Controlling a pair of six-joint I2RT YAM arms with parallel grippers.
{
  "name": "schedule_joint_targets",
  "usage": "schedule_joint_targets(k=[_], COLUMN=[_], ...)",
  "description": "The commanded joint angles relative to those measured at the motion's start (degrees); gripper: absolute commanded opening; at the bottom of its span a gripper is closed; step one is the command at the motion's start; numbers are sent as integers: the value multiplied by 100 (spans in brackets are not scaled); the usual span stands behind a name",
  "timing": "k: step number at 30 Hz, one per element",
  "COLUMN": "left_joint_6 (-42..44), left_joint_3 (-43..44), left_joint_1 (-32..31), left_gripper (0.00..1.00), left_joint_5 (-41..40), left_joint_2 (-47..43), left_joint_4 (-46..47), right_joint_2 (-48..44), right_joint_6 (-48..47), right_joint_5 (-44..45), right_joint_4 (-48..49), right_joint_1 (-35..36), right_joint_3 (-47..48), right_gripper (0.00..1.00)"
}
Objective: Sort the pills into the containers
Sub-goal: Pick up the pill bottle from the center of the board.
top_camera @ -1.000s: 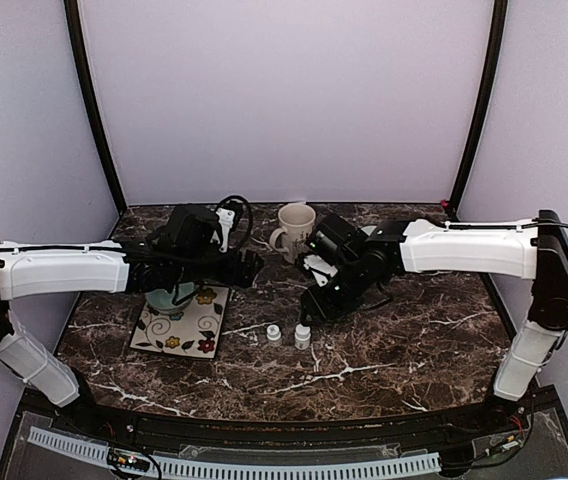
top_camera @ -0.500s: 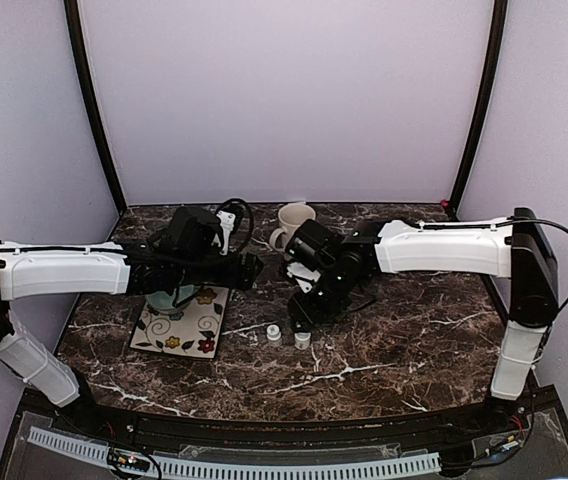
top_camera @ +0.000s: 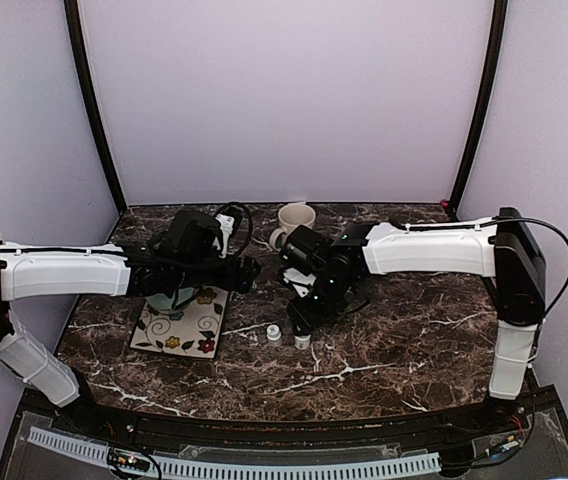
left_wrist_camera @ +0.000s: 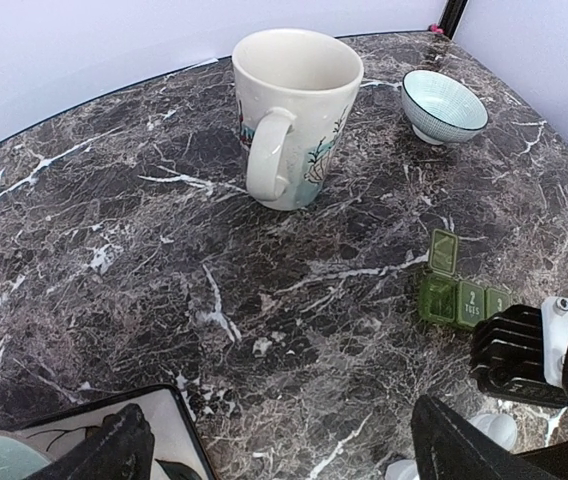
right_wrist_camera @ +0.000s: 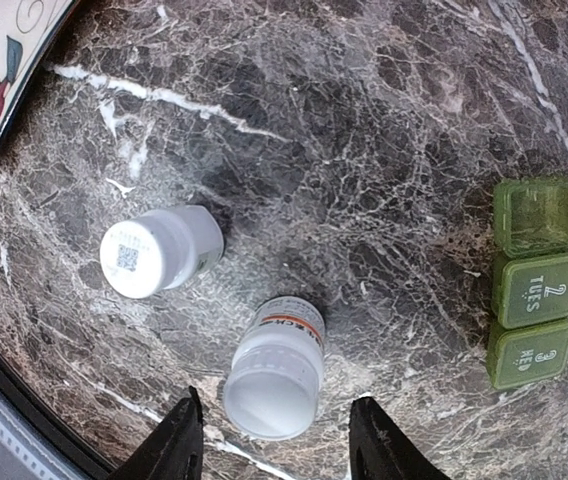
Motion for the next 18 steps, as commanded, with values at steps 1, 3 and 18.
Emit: schedule_joint_targets(k=[1,3,18], left_joint_6=[-38,-31,-19], left_joint_3=[-73,-73,-50], left_joint_1=[-33,-33,-33], left_gripper=[92,92,92], left_joint_5=[-107,-112,-200], left_joint_2=[-108,-99,-27], left_joint_4=[-21,-26,-24], right_joint_2=[121,155,339], right_joint_6=[-119,-136,-260], right_joint_5=[72,62,19], right_joint_4=[-47,-40,-131], right_joint_1=[55,53,58], right_joint_3=[205,236,346], right_gripper=[48,47,40])
